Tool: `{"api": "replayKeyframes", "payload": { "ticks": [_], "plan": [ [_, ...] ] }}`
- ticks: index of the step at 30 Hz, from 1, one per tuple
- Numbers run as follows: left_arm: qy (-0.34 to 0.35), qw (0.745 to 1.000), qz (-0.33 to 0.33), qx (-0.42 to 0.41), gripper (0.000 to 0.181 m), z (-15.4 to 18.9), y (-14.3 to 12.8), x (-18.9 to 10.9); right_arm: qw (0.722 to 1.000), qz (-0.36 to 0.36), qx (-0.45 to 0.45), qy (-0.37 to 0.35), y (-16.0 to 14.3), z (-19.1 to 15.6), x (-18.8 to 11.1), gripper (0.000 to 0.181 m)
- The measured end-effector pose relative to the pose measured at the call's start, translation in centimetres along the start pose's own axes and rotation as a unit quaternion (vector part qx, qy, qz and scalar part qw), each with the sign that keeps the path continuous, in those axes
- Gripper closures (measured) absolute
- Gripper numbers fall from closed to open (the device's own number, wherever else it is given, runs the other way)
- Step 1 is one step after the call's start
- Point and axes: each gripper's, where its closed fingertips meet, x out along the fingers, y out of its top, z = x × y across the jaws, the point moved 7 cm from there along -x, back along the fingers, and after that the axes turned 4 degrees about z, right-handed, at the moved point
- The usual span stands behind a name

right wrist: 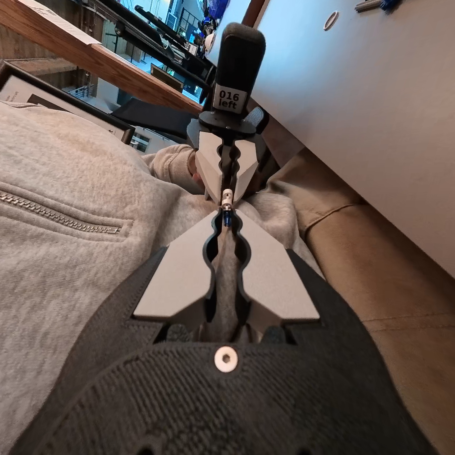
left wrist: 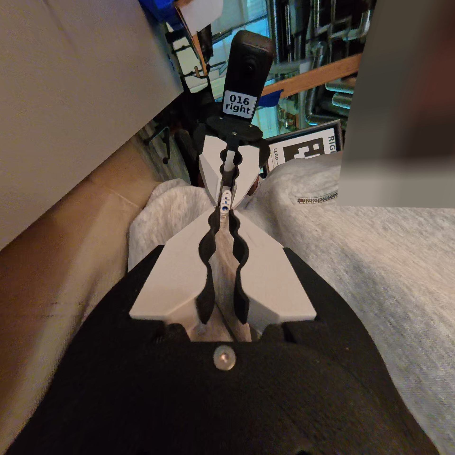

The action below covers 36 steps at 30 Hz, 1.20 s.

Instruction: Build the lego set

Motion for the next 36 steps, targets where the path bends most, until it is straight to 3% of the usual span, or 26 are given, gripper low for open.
{"api": "replayKeyframes", "payload": {
  "ticks": [4, 18, 28, 36],
  "plan": [
    [-0.008, 1.0, -0.007, -0.007, 0.177, 0.1, -0.4, 0.1, 1.0, -0.005, 0.001, 0.011, -0.2, -0.1, 0.0, 0.177],
    [0.003, 0.998, -0.06, 0.026, 0.177, 0.3, -0.9, 0.6, 0.99, -0.127, -0.069, -0.007, -0.1, -1.0, 0.1, 0.177],
    [-0.015, 0.995, -0.097, 0.027, 0.178, 0.3, -1.1, 1.3, 0.986, -0.15, -0.063, 0.04, -0.3, -0.8, 0.3, 0.177],
    [-0.024, 0.998, -0.05, -0.006, 0.177, -0.2, -0.6, 1.0, 0.994, -0.1, -0.029, 0.04, 0.0, -0.2, 0.1, 0.176]
  ]
}}
